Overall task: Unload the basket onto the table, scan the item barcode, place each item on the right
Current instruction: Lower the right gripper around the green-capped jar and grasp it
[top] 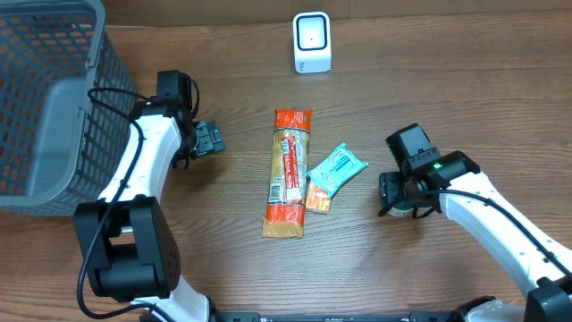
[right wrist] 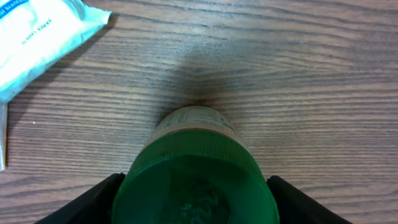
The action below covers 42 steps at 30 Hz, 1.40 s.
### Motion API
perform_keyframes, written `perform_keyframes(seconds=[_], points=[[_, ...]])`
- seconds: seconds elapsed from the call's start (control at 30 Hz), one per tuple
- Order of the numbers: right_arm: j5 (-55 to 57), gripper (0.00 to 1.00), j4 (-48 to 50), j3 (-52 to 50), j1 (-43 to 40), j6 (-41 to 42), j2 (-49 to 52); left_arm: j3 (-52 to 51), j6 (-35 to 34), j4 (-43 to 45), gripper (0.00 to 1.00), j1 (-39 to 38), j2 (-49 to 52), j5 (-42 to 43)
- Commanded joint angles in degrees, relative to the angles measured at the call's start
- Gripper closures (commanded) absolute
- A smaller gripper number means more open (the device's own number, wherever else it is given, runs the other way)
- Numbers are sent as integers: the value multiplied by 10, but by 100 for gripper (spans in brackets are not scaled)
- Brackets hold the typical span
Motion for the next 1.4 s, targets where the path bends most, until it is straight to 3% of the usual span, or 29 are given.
perform_keyframes(seconds=[0.0, 1.07, 1.2, 1.37], points=[[-7, 26, 2, -4, 3, -6, 2, -2, 2, 1, 0, 3, -2, 6], [-15, 28, 98, -89, 3, -7, 2, -2, 2, 1, 0, 3, -2, 6], [-15, 36, 97, -89, 3, -7, 2, -2, 2, 1, 0, 3, -2, 6], [-15, 36, 88, -89, 3, -7, 2, -2, 2, 1, 0, 3, -2, 6]])
